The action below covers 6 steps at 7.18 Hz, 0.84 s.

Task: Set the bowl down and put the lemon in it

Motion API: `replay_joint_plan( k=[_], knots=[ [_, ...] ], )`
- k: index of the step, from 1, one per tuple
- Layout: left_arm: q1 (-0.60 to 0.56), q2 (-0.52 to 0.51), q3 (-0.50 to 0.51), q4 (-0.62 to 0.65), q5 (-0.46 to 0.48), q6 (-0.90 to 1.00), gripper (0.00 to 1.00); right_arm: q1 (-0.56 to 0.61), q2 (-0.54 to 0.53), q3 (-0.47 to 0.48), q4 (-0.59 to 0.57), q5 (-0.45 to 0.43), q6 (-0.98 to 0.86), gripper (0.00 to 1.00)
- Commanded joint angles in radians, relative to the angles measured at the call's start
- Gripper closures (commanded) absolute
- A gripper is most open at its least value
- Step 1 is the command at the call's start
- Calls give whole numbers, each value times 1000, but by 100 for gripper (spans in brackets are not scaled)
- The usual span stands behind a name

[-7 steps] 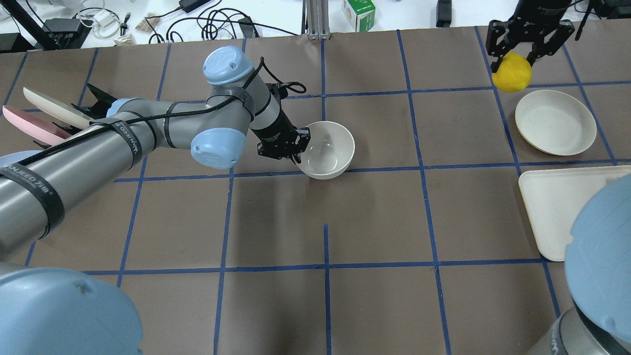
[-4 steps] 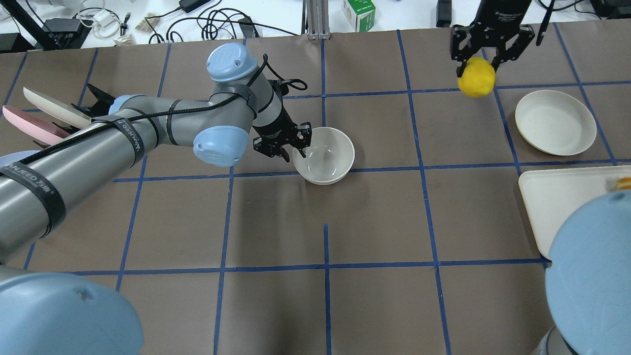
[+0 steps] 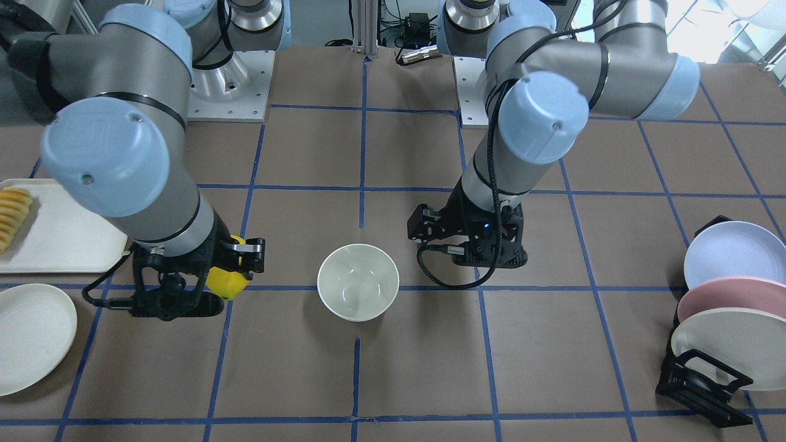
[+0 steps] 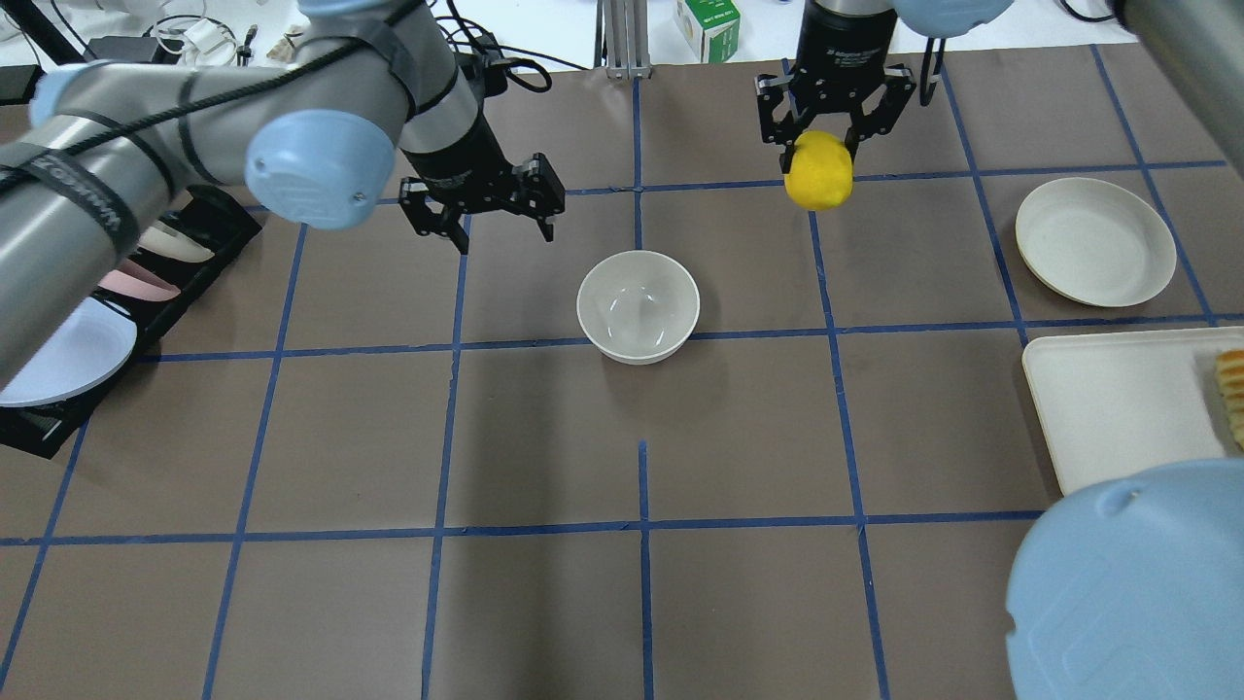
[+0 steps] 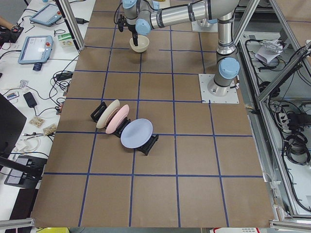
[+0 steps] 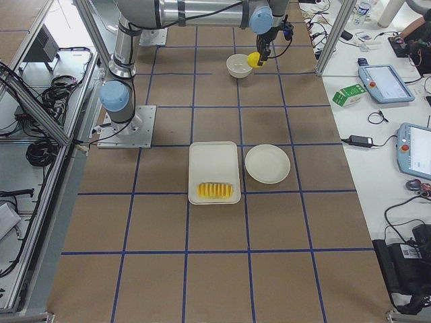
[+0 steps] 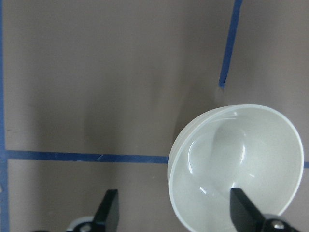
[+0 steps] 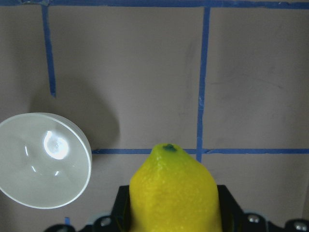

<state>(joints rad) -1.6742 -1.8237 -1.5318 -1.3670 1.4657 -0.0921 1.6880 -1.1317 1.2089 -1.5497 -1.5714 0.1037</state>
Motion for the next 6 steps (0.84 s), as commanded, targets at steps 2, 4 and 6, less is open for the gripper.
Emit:
replay_joint_plan(
  k=[2,4,6],
  knots=[
    [106,180,18,-186,42,210,0,119,81,4,-128,13,201,100],
    [108,260,-7,-207,126,228,0,191,139,4,-173,14,277,100],
    [137,258,-21,-245,136,230,0,217,174,30,-178,16,283,100]
  ],
)
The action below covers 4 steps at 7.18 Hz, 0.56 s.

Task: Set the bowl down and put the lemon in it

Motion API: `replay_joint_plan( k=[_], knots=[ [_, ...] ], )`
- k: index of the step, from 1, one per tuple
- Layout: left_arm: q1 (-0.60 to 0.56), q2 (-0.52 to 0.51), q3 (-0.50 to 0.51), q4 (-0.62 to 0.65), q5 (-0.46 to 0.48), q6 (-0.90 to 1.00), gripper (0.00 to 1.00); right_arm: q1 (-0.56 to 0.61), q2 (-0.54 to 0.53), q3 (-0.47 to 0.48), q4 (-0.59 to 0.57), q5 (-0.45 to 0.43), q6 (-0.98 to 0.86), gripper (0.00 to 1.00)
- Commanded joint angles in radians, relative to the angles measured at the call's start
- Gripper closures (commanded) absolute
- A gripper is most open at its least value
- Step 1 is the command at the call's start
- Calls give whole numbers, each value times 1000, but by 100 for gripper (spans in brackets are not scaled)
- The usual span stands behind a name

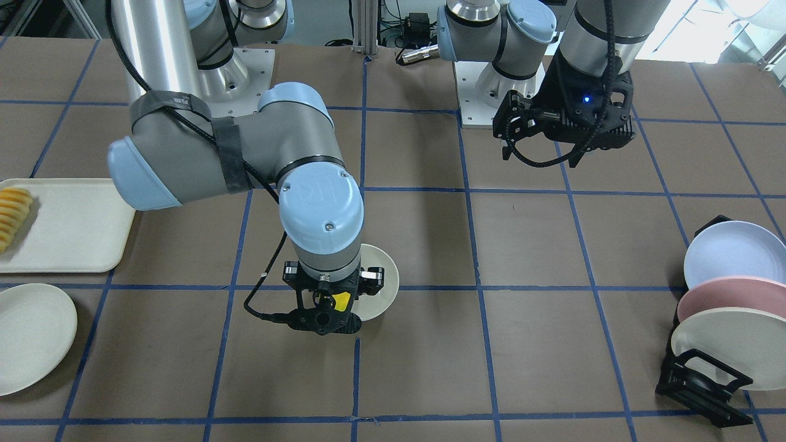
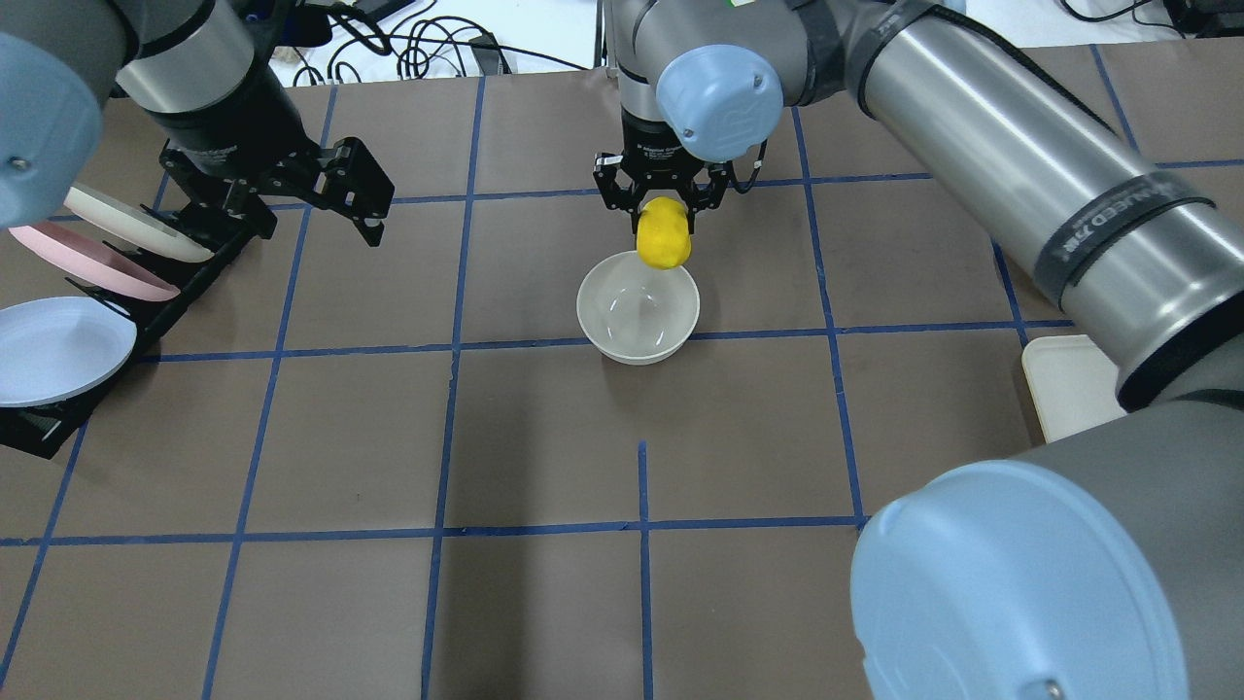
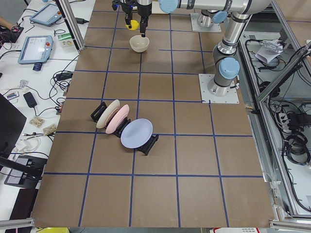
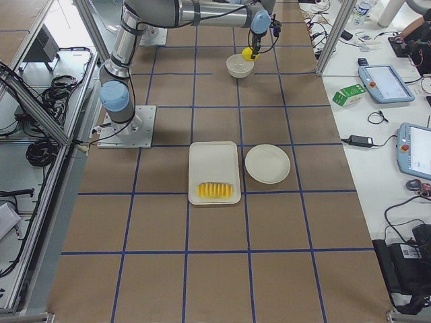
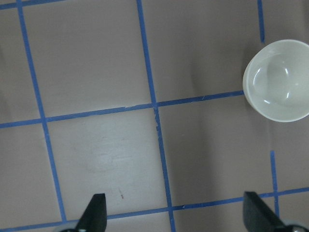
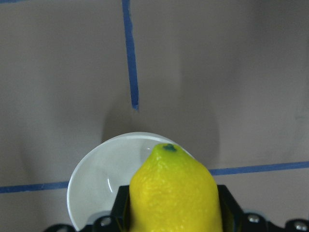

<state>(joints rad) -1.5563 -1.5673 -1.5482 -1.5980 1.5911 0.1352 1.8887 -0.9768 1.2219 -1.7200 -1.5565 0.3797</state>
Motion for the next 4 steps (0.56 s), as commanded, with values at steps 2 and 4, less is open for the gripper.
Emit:
replay_joint_plan(
  k=[2,4],
  knots=[
    [31,-11,23,-28,-36,-15,0,21,17,103,-108,57,10,100],
    [25,10,34,-97,-30,-16,0,24,17,160,-176,58,10,100]
  ],
)
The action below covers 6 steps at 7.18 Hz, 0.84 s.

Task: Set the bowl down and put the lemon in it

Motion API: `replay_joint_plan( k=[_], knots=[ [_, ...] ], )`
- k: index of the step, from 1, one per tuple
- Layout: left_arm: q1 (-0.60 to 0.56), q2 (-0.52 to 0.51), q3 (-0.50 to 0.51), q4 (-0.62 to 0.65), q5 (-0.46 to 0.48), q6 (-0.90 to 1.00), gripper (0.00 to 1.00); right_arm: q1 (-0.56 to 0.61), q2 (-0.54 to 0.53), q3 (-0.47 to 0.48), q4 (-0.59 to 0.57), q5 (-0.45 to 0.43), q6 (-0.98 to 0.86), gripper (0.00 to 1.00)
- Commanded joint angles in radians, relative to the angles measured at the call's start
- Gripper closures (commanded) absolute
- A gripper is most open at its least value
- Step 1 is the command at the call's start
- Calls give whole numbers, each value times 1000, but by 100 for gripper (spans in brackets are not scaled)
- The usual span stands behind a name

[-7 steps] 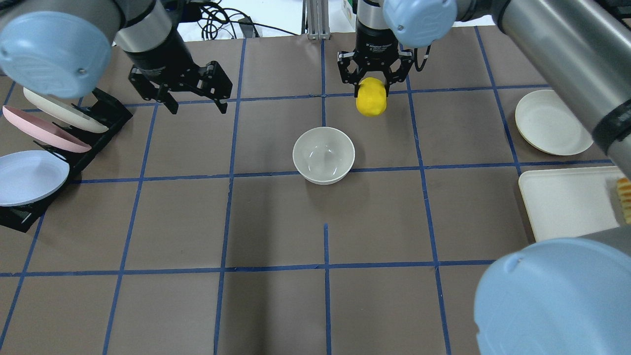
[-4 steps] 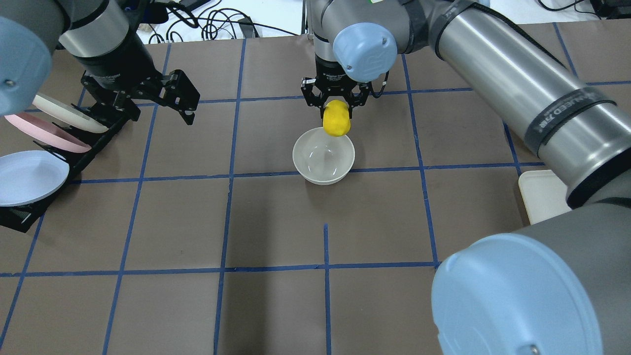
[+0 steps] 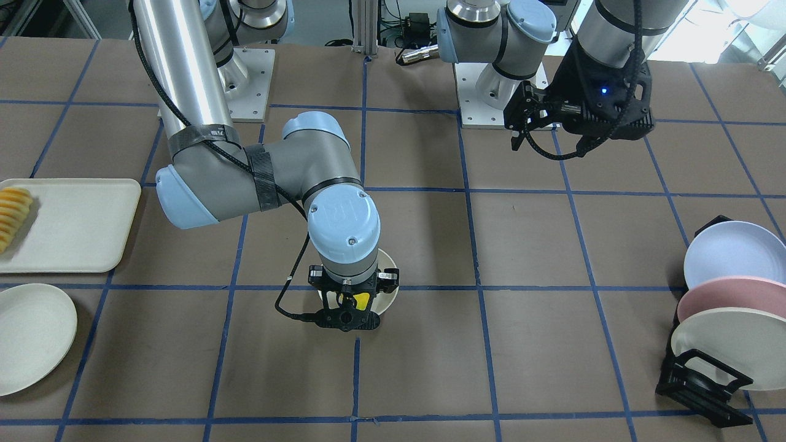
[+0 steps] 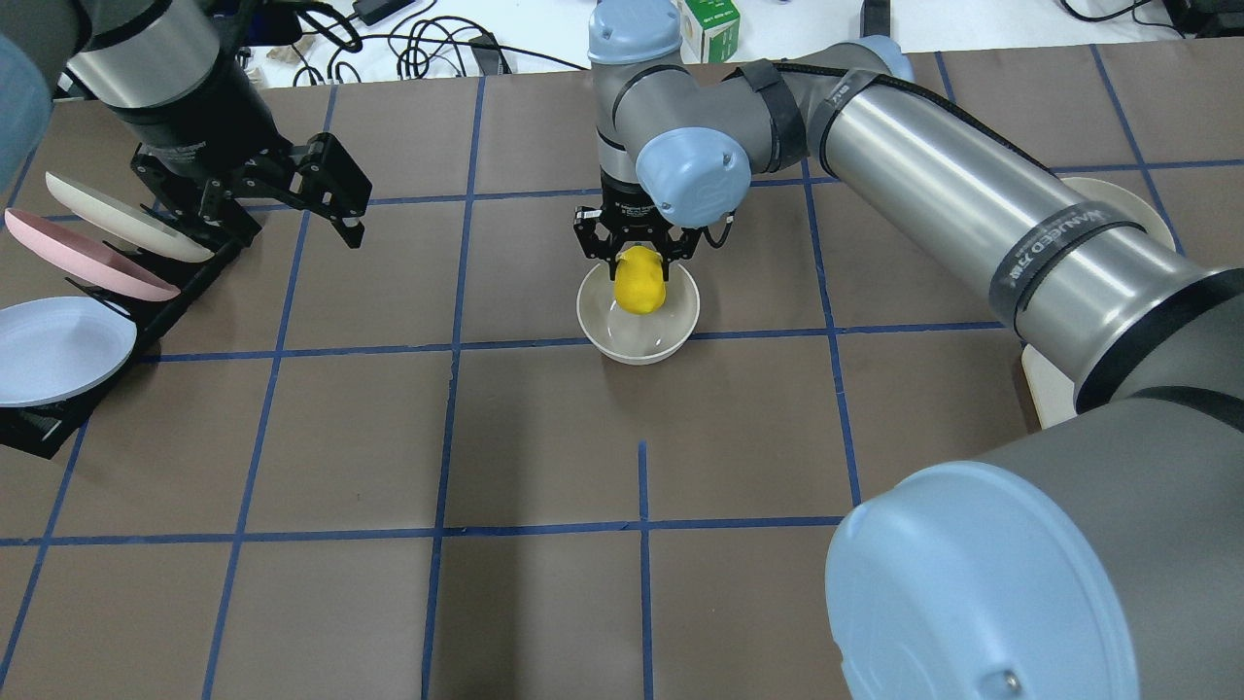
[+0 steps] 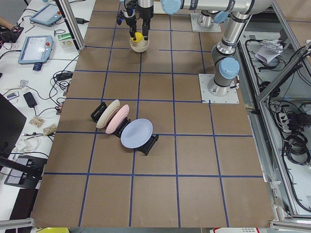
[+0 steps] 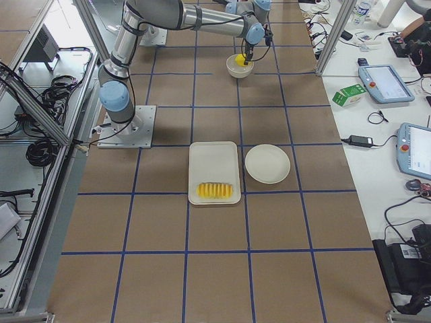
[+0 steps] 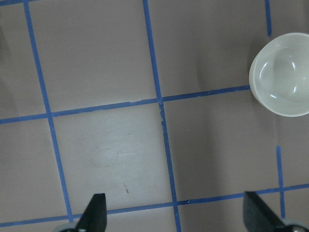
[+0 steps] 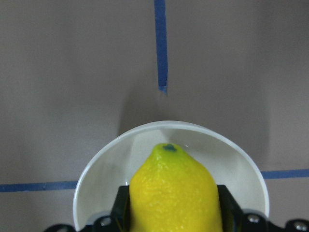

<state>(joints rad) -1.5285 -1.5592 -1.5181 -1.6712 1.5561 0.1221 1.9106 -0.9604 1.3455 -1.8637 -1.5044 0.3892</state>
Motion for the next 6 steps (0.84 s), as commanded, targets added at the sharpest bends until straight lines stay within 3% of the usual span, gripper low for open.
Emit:
replay_joint_plan(
  k=[1,3,4,5,6],
  knots=[
    [-2,4,1,-24,4,-2,0,1,0,55,-34,6,0,100],
    [-8,-10,-1,-21,1,-8,0,2,6,63,-35,4,0,55],
    [-9,-12,2,-7,2,-10,0,1,6,63,-34,6,4,49],
    [-9,-7,4,14,4,-6,0,1,3,61,-34,6,4,21],
    [-9,-9,-1,33,5,-5,0,-1,-3,58,-34,4,4,14]
  ],
)
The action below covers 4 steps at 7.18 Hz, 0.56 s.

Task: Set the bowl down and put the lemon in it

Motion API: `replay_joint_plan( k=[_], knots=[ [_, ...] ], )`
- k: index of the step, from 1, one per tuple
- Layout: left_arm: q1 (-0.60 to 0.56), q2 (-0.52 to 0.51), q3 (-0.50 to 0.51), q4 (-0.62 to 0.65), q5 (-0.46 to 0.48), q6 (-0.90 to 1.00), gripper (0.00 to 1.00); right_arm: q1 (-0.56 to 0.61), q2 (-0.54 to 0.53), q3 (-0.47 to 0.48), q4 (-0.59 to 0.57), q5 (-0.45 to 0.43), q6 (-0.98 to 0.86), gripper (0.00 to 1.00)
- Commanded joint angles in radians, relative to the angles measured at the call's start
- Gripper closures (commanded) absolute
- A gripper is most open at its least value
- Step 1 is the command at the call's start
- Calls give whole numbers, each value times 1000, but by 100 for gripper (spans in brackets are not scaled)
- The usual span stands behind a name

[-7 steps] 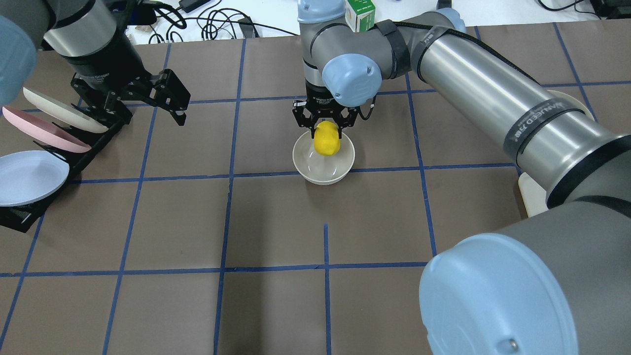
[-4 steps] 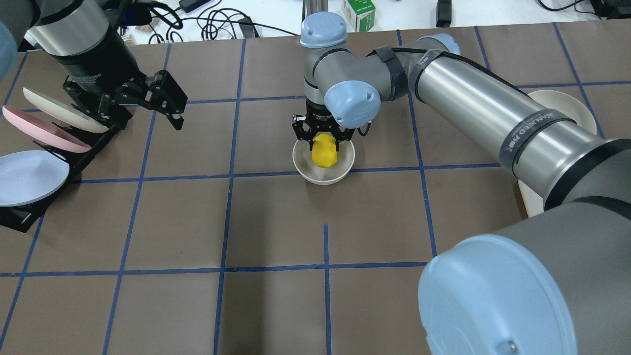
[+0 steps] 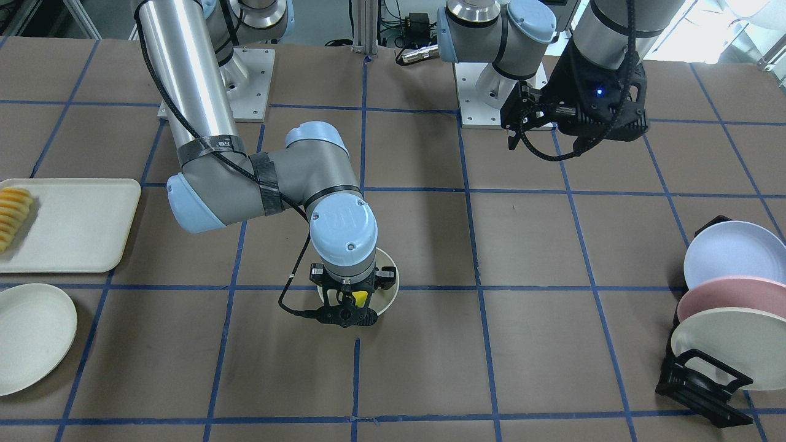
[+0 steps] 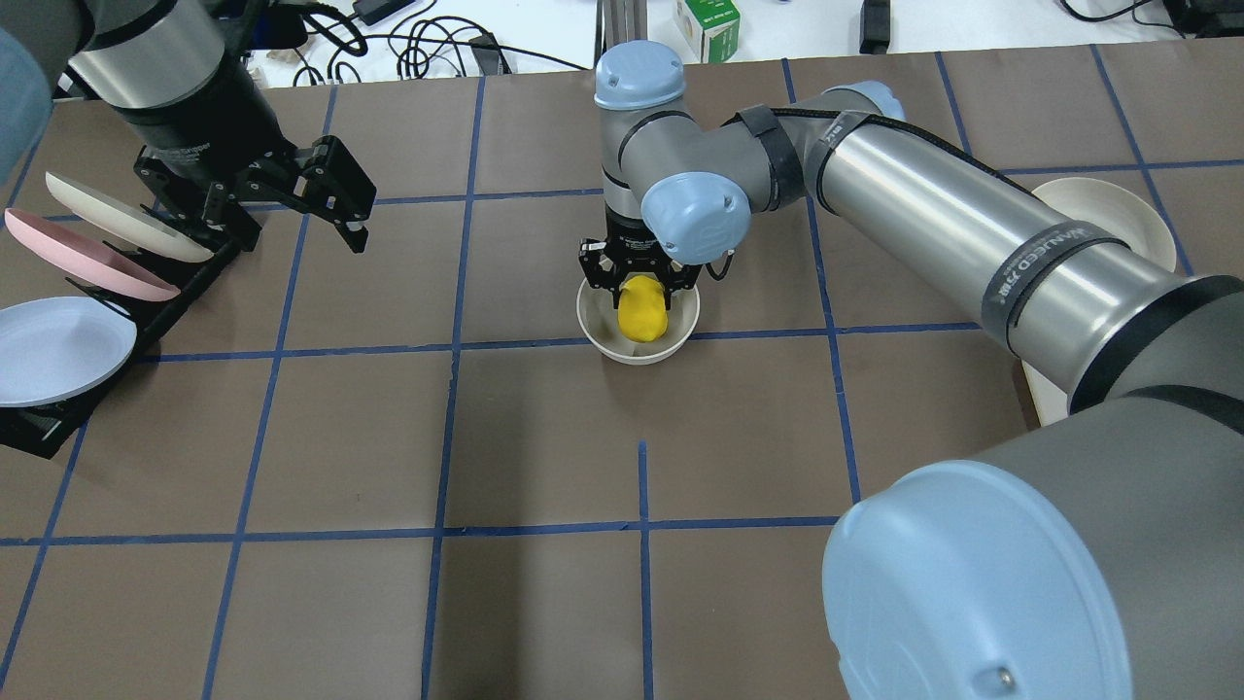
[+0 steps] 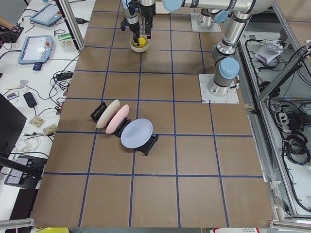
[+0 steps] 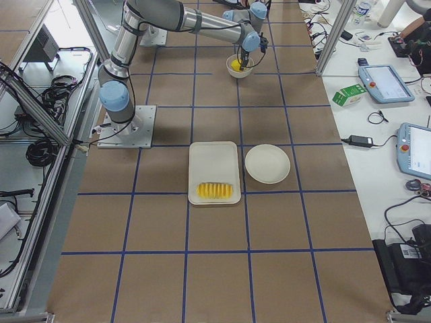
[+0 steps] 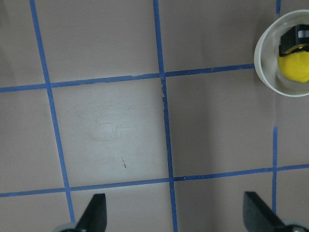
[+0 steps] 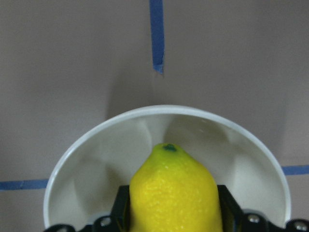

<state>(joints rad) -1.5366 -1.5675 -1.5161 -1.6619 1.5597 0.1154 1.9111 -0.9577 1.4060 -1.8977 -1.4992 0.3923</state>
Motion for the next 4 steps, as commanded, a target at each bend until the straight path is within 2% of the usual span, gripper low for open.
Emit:
replay_joint_plan(
  k=[1,2,4],
  knots=[
    [0,-3,-6,25,0,-2,0,-1,-12,-5,0,-3,0,4],
    [-3,-9,-7,27,0,-6,0,-3,-25,-13,3,-13,-1,0],
    [-3,-6,-7,25,0,-5,0,-36,-126,-7,50,-24,-18,0]
  ],
)
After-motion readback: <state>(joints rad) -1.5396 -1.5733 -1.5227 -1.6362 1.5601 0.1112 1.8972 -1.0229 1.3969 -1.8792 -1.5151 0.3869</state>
